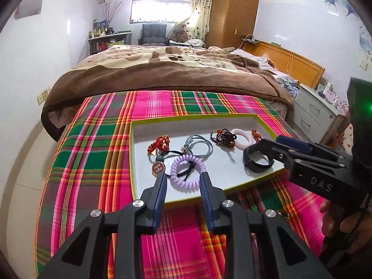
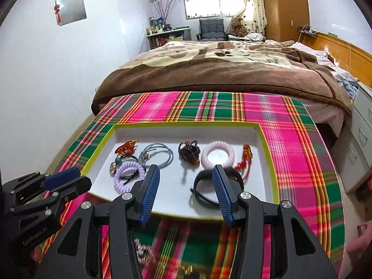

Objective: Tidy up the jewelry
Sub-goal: 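Open the right tool on the beaded bracelet while the left tool releases the lavender coil, then withdraw both open tools from the box back to the jewelry row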

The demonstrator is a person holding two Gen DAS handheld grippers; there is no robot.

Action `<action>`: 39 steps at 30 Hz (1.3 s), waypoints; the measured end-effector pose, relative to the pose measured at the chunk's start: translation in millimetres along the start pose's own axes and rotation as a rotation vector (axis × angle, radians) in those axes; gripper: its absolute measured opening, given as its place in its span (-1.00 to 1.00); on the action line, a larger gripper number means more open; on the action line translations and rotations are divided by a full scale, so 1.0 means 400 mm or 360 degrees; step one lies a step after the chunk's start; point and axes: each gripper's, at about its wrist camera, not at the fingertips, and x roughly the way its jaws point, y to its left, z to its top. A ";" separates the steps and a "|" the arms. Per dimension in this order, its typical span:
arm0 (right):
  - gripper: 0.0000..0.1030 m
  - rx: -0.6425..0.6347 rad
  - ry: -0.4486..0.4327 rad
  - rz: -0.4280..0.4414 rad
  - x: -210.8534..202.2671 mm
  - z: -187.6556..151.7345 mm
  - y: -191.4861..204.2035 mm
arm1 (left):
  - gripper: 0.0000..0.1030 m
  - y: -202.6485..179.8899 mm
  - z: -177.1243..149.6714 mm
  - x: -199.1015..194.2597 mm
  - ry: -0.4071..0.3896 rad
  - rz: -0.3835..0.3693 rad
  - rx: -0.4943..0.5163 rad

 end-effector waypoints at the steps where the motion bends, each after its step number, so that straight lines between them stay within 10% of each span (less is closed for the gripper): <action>1: -0.07 0.0011 -0.0003 0.0002 -0.009 -0.008 -0.003 | -0.44 -0.002 -0.004 -0.005 -0.0003 0.0006 0.0003; 39: 0.06 0.0134 0.0166 -0.0095 -0.101 -0.258 -0.033 | -0.19 0.015 -0.157 -0.092 -0.0022 -0.0020 -0.0043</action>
